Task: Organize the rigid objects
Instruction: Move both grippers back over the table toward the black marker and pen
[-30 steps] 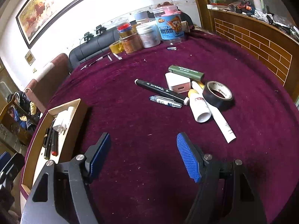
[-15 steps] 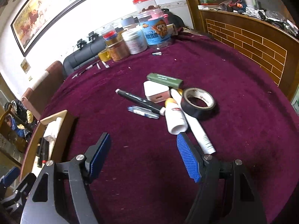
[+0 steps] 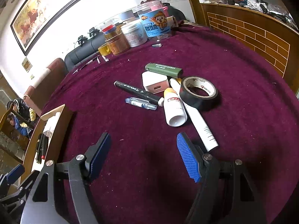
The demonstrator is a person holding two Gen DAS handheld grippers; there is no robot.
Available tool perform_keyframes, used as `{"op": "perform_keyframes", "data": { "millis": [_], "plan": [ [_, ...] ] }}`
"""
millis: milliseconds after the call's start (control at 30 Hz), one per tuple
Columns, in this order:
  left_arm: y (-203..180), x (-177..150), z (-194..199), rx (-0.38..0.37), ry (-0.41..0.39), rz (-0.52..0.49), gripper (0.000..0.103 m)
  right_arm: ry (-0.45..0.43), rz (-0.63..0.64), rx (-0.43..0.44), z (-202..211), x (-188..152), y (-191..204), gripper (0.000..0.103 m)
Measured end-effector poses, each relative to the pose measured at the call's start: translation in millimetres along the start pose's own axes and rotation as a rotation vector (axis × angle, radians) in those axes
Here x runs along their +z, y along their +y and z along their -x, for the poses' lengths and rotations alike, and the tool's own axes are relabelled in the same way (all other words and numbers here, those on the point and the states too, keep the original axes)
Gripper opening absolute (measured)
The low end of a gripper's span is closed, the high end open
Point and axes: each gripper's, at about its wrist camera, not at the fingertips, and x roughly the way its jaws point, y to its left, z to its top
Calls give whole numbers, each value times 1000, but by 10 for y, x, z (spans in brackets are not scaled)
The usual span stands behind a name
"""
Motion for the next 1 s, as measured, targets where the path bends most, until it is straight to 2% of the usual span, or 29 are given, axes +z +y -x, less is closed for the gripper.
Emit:
{"op": "perform_keyframes", "data": {
  "millis": [333, 367, 500, 633, 733, 867, 900, 933, 1000],
  "plan": [
    [-41, -5, -16, -21, 11, 2, 72, 19, 3, 13, -24, -15, 10, 72],
    [-50, 12, -21, -38, 16, 6, 72, 24, 3, 19, -28, -11, 9, 72],
    [-134, 187, -76, -183, 40, 39, 72, 24, 22, 30, 26, 69, -41, 72],
    [-355, 377, -292, -208, 8, 14, 72, 3, 37, -23, 121, 301, -201, 72],
    [-437, 445, -633, -231, 68, 24, 71, 7, 47, -41, 153, 448, -275, 72],
    [-339, 387, -998, -300, 158, 144, 71, 44, 82, -7, 81, 542, -253, 72],
    [-333, 363, -1030, -300, 157, 151, 71, 53, 89, 3, 33, 556, -230, 72],
    [-342, 348, -1014, -293, 121, 142, 72, 60, 93, 11, -14, 567, -207, 72],
    [-364, 302, -1028, -244, 106, 108, 72, 80, 97, 32, -129, 597, -148, 72]
  ]
}}
